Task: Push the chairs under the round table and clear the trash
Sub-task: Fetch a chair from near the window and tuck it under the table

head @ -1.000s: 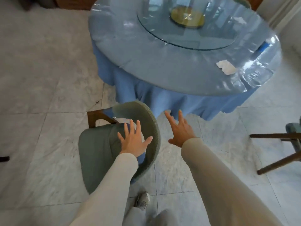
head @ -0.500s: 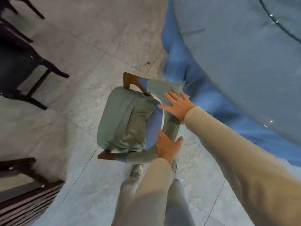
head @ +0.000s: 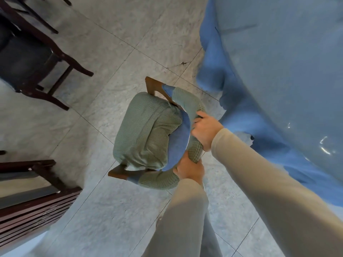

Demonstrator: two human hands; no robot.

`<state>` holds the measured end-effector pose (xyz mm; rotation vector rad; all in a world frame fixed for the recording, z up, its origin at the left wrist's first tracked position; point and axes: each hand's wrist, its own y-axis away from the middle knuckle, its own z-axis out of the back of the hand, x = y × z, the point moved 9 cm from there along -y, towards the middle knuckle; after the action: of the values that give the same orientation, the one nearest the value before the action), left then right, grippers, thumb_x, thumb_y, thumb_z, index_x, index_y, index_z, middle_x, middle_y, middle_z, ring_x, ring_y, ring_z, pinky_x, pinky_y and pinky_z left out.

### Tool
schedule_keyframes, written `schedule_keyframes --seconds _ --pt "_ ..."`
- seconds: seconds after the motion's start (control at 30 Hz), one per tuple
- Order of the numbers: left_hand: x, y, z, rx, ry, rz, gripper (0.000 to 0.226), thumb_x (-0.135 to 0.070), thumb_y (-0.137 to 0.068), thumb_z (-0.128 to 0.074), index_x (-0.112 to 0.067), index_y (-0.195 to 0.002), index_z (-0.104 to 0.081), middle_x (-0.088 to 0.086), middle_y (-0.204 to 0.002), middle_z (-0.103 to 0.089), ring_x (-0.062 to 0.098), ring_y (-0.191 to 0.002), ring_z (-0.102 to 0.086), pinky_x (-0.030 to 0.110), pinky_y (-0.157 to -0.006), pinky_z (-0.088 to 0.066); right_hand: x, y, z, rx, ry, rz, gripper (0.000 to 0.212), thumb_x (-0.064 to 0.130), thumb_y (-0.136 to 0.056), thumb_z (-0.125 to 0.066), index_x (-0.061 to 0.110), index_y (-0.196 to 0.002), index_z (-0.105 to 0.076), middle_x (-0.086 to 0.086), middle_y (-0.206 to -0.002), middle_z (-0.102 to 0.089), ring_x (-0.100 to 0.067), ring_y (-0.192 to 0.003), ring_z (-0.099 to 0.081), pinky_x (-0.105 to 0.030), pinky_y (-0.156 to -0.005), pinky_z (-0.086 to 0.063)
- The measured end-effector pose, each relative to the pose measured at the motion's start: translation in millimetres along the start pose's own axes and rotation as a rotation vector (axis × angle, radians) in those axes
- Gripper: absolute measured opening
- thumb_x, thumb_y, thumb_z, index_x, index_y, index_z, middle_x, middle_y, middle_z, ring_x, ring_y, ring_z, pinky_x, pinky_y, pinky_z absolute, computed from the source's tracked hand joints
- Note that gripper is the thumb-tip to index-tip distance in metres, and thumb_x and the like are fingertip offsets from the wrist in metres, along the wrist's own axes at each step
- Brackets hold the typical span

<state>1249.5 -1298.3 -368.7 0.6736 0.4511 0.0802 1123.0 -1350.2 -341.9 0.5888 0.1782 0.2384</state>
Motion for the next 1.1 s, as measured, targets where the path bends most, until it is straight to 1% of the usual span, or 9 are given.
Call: schedule_keyframes --seconds 0.2,0.33,0.5,0.57,0.67,0.8,0.87,0.97,1.1 --pt "17 -1 -7 0.082 -0.066 -0.088 0.034 -0.044 -0.092 -0.062 -0.026 -0.121 -0.066 0.004 -0.124 -0.068 0.034 -0.118 -0.061 0.053 -0.103 -0.046 9 13 4 0.045 -0.082 -0.122 0.012 0.029 -0.083 -0.07 0.028 -0.08 -0.058 0.001 -0.097 -0.069 -0.028 -0.106 -0.055 -0.041 -0.105 -0.041" --pt "32 10 2 0.082 -0.164 -0.217 0.027 -0.038 -0.094 -0.062 -0.021 -0.114 -0.069 0.006 -0.114 -0.071 0.033 -0.111 -0.063 0.053 -0.096 -0.051 44 40 11 0.02 -0.043 -0.15 0.012 0.034 -0.083 -0.064 0.028 -0.078 -0.055 0.007 -0.089 -0.067 -0.019 -0.095 -0.061 -0.036 -0.107 -0.034" --pt "75 13 25 0.155 -0.28 -0.394 0.026 -0.037 -0.091 -0.061 -0.022 -0.11 -0.071 0.006 -0.109 -0.071 0.033 -0.102 -0.065 0.049 -0.087 -0.054 94 67 22 -0.029 -0.289 -0.307 0.026 0.026 -0.088 -0.06 0.025 -0.069 -0.042 0.006 -0.072 -0.044 -0.02 -0.081 -0.048 -0.032 -0.102 -0.038" --pt "98 10 39 0.216 -0.317 -0.456 0.031 -0.038 -0.086 -0.058 -0.021 -0.109 -0.07 0.008 -0.106 -0.072 0.035 -0.099 -0.065 0.048 -0.086 -0.054 123 69 20 -0.012 -0.386 -0.396 0.018 0.027 -0.087 -0.061 0.028 -0.074 -0.049 0.007 -0.073 -0.048 -0.019 -0.077 -0.045 -0.033 -0.097 -0.038" --pt "124 8 74 0.29 -0.35 -0.573 0.026 -0.032 -0.081 -0.058 -0.021 -0.102 -0.071 0.006 -0.103 -0.072 0.034 -0.099 -0.065 0.044 -0.084 -0.053 164 65 12 -0.008 -0.476 -0.548 0.003 0.031 -0.081 -0.064 0.029 -0.081 -0.062 0.008 -0.077 -0.063 -0.019 -0.079 -0.059 -0.035 -0.093 -0.041" --pt "168 -7 124 0.369 -0.504 -0.731 0.023 -0.026 -0.084 -0.065 -0.025 -0.106 -0.072 0.004 -0.111 -0.071 0.034 -0.107 -0.063 0.045 -0.088 -0.052 240 55 28 0.007 -0.628 -0.699 0.01 0.032 -0.083 -0.063 0.028 -0.08 -0.055 0.005 -0.078 -0.062 -0.021 -0.078 -0.059 -0.036 -0.092 -0.04" --pt "195 -24 148 0.425 -0.622 -0.751 0.036 -0.032 -0.078 -0.061 -0.038 -0.113 -0.069 0.001 -0.13 -0.061 0.036 -0.125 -0.052 0.052 -0.099 -0.049 279 47 44 -0.007 -0.7 -0.782 0.015 0.037 -0.087 -0.062 0.028 -0.082 -0.051 0.003 -0.085 -0.066 -0.022 -0.084 -0.062 -0.037 -0.094 -0.04" --pt "223 -43 184 0.494 -0.804 -0.761 0.049 -0.033 -0.083 -0.06 -0.056 -0.126 -0.056 -0.005 -0.159 -0.028 0.045 -0.15 -0.012 0.071 -0.11 -0.033 333 34 60 -0.014 -0.836 -0.877 0.024 0.047 -0.09 -0.06 0.027 -0.085 -0.049 0.002 -0.086 -0.065 -0.023 -0.09 -0.064 -0.038 -0.098 -0.04" --pt "246 -53 221 0.562 -0.963 -0.853 0.058 -0.029 -0.093 -0.06 -0.056 -0.142 -0.045 -0.003 -0.171 -0.002 0.041 -0.155 0.011 0.073 -0.115 -0.021 395 20 75 -0.019 -0.989 -0.971 0.036 0.058 -0.091 -0.054 0.023 -0.096 -0.06 -0.002 -0.104 -0.069 -0.028 -0.101 -0.064 -0.04 -0.098 -0.036"
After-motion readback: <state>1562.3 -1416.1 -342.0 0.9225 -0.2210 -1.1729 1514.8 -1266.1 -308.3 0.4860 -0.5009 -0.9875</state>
